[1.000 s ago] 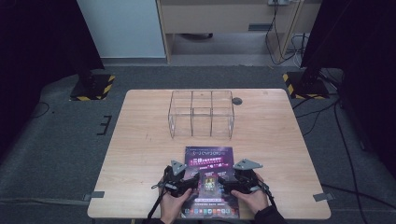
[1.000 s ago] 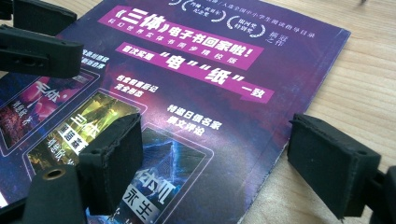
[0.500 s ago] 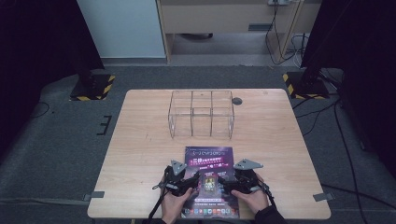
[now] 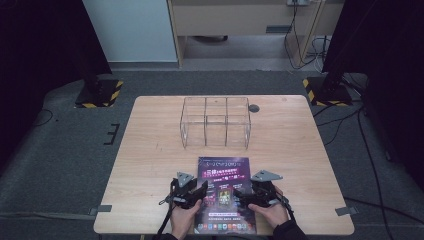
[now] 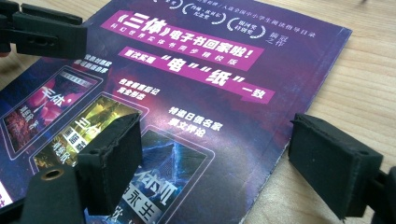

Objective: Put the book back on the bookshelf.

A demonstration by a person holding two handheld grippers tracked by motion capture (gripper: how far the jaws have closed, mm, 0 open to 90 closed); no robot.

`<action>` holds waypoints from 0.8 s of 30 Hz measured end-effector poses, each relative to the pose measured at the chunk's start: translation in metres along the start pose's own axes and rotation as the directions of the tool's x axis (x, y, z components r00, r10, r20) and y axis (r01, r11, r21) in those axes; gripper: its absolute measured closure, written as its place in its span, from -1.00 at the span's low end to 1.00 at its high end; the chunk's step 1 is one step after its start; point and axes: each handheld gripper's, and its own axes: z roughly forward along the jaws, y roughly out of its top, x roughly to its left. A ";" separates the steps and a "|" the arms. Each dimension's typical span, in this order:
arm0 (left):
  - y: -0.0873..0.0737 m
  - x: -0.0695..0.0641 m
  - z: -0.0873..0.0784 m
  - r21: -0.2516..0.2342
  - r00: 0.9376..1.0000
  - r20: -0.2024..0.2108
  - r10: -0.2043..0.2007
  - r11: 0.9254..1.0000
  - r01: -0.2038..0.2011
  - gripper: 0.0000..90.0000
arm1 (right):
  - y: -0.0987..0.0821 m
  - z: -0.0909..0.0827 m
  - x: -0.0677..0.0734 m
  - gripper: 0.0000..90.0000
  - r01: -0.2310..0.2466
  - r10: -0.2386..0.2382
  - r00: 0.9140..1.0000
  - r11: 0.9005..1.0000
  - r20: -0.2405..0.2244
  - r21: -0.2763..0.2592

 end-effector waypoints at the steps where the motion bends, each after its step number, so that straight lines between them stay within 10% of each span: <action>1: 0.000 0.001 -0.001 -0.002 1.000 0.007 -0.005 1.000 0.005 0.22 | 0.000 0.000 -0.001 -0.61 -0.001 0.001 1.000 1.000 -0.002 -0.001; 13: 0.005 -0.003 -0.016 -0.078 0.991 0.131 0.012 0.997 -0.002 0.22 | 0.000 -0.001 -0.003 -0.60 -0.032 0.032 0.999 0.999 -0.014 -0.010; 19: 0.006 0.001 -0.011 -0.040 0.981 0.191 0.013 0.999 -0.005 0.06 | 0.000 -0.001 -0.004 -0.57 -0.034 0.034 0.999 0.999 -0.015 -0.014; 24: -0.001 0.001 -0.001 -0.001 0.990 0.138 0.038 0.999 -0.038 0.03 | 0.000 -0.001 -0.004 -0.56 -0.028 0.028 0.999 1.000 -0.015 -0.013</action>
